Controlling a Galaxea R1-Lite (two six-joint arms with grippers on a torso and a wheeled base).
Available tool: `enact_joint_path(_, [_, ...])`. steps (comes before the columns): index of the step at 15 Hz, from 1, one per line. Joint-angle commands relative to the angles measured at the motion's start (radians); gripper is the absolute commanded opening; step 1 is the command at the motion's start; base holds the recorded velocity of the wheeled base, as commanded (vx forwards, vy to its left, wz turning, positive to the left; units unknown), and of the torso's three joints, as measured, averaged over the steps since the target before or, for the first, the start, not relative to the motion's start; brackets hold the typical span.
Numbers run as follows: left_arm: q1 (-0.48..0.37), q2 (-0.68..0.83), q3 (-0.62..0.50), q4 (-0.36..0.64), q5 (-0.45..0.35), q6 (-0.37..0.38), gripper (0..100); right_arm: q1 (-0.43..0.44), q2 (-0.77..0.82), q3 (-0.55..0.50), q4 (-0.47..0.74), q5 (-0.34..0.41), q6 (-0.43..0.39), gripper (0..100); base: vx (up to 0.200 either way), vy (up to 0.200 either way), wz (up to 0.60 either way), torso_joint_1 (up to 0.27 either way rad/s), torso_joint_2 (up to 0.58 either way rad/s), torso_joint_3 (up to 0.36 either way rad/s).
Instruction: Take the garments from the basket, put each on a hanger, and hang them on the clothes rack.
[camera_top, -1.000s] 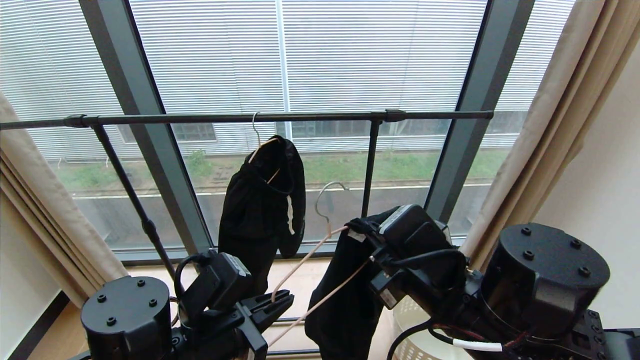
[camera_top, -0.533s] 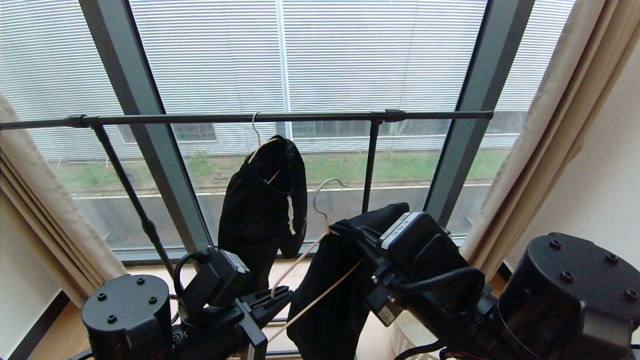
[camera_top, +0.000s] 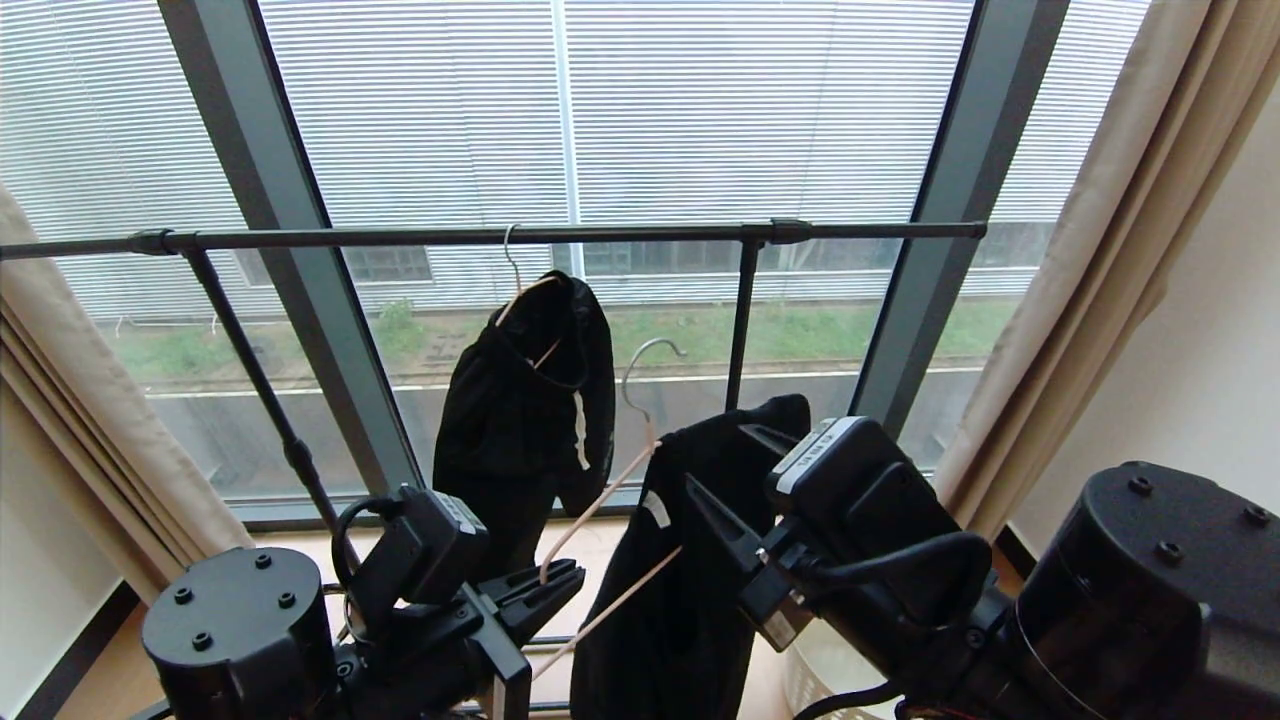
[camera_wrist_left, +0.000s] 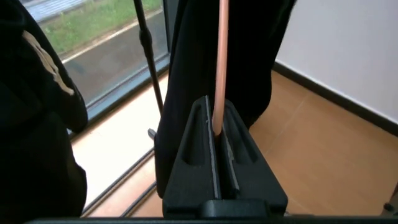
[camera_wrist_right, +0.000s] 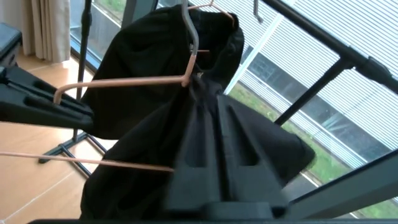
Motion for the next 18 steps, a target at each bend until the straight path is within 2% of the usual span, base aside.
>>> enact_joint_path(1, [-0.002, 0.0, 0.005, -0.003, -0.001, 0.0, 0, -0.012, 0.003, -0.005, 0.0, 0.0, 0.0, 100, 0.0, 0.0, 0.0, 0.0, 0.0, 0.0])
enact_joint_path(8, [-0.002, -0.003, 0.011, -0.008, -0.001, 0.0, 0, -0.094, -0.026, -0.008, 0.009, 0.012, 0.0, 100, 0.0, 0.0, 0.0, 0.0, 0.0, 0.0])
enact_joint_path(10, [0.007, -0.004, 0.028, -0.008, -0.005, 0.008, 0, -0.178, -0.049, 0.012, 0.026, 0.107, -0.005, 100, 0.0, 0.0, 0.0, 0.0, 0.0, 0.0])
enact_joint_path(11, [0.022, -0.004, 0.036, -0.008, -0.012, 0.011, 0, -0.199, -0.065, 0.013, 0.075, 0.15, -0.003, 100, 0.0, 0.0, 0.0, 0.0, 0.0, 0.0])
enact_joint_path(12, [0.047, -0.004, 0.04, -0.008, -0.057, 0.026, 0, -0.239, -0.103, 0.012, 0.166, 0.236, -0.003, 100, 0.0, 0.0, 0.0, 0.0, 0.0, 0.0])
enact_joint_path(14, [0.093, -0.015, 0.06, -0.008, -0.138, 0.072, 0, -0.322, -0.198, -0.056, 0.399, 0.443, -0.025, 100, 0.0, 0.0, 0.0, 0.0, 0.0, 0.0])
enact_joint_path(16, [0.108, -0.029, 0.079, -0.008, -0.163, 0.097, 0, -0.405, -0.241, -0.212, 0.741, 0.635, -0.058, 100, 0.0, 0.0, 0.0, 0.0, 0.0, 0.0])
enact_joint_path(17, [0.108, -0.038, 0.082, -0.008, -0.164, 0.1, 0, -0.442, -0.24, -0.284, 0.882, 0.721, -0.109, 100, 0.0, 0.0, 0.0, 0.0, 0.0, 0.0])
enact_joint_path(18, [0.108, -0.04, 0.082, -0.008, -0.164, 0.101, 0, -0.473, -0.233, -0.336, 0.96, 0.774, -0.164, 100, 0.0, 0.0, 0.0, 0.0, 0.0, 0.0])
